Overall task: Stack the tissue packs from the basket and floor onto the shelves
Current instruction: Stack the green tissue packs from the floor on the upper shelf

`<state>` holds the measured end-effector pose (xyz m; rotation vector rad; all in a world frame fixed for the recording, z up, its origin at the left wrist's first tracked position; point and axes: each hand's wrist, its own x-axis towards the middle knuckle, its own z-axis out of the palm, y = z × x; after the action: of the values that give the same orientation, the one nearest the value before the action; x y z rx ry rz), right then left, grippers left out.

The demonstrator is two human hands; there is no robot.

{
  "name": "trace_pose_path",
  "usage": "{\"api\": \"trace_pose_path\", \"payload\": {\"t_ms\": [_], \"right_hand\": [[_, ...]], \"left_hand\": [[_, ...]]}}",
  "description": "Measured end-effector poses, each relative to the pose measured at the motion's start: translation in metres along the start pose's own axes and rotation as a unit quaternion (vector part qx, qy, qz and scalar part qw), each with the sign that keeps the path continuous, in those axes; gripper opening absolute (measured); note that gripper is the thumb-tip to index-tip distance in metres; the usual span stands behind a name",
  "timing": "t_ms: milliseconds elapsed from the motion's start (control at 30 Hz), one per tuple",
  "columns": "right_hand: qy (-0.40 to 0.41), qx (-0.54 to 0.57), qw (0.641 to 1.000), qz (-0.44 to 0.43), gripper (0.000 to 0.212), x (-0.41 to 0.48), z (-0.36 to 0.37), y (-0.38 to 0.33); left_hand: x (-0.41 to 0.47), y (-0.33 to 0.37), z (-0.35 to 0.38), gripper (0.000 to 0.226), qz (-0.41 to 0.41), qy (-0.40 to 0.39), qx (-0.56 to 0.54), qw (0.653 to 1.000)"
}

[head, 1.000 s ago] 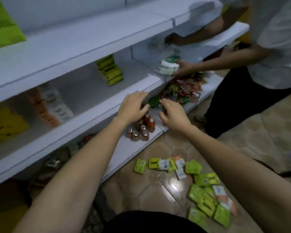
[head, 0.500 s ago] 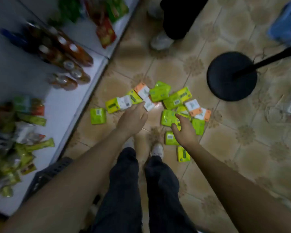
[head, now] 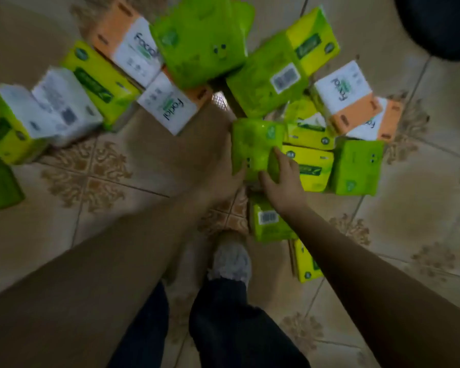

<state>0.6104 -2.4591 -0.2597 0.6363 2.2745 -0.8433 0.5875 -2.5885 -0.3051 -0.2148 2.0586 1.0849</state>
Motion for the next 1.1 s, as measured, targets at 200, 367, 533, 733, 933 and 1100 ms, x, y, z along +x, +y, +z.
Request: {"api": "trace_pose_path", "payload": {"t_ms": [200, 367, 533, 733, 933, 1100], "right_hand": [[0.041, 0.133, 0.988, 0.063, 0.057, 0.004, 0.016, -0.001], [0.035, 0.24, 0.961, 0.133, 0.057, -0.051, 0.003, -0.03], [0.0, 0.227, 0.964, 0.141, 0.067, -0.144, -0.038, -0.092], [-0.047, 0.181, 0.98, 0.068, 0.066, -0.268, -0.137, -0.185], [-0.088, 0.094, 0.982, -0.139, 0.082, -0.371, -0.23, -0.268], [-0.113, 0.052, 0.94, -0.318, 0.075, -0.442, -0.287, -0.354]], "left_hand": [[0.005, 0.012, -0.006, 0.087, -0.159, 0.004, -0.234, 0.959], [-0.066, 0.029, -0.046, 0.104, -0.201, -0.015, -0.258, 0.945], [-0.166, 0.077, -0.103, 0.056, -0.239, -0.021, -0.305, 0.922], [-0.295, 0.171, -0.163, 0.049, -0.289, 0.066, -0.433, 0.851], [-0.412, 0.248, -0.242, 0.054, -0.212, 0.163, -0.478, 0.837], [-0.51, 0.299, -0.315, 0.036, -0.127, 0.281, -0.429, 0.849]]}}
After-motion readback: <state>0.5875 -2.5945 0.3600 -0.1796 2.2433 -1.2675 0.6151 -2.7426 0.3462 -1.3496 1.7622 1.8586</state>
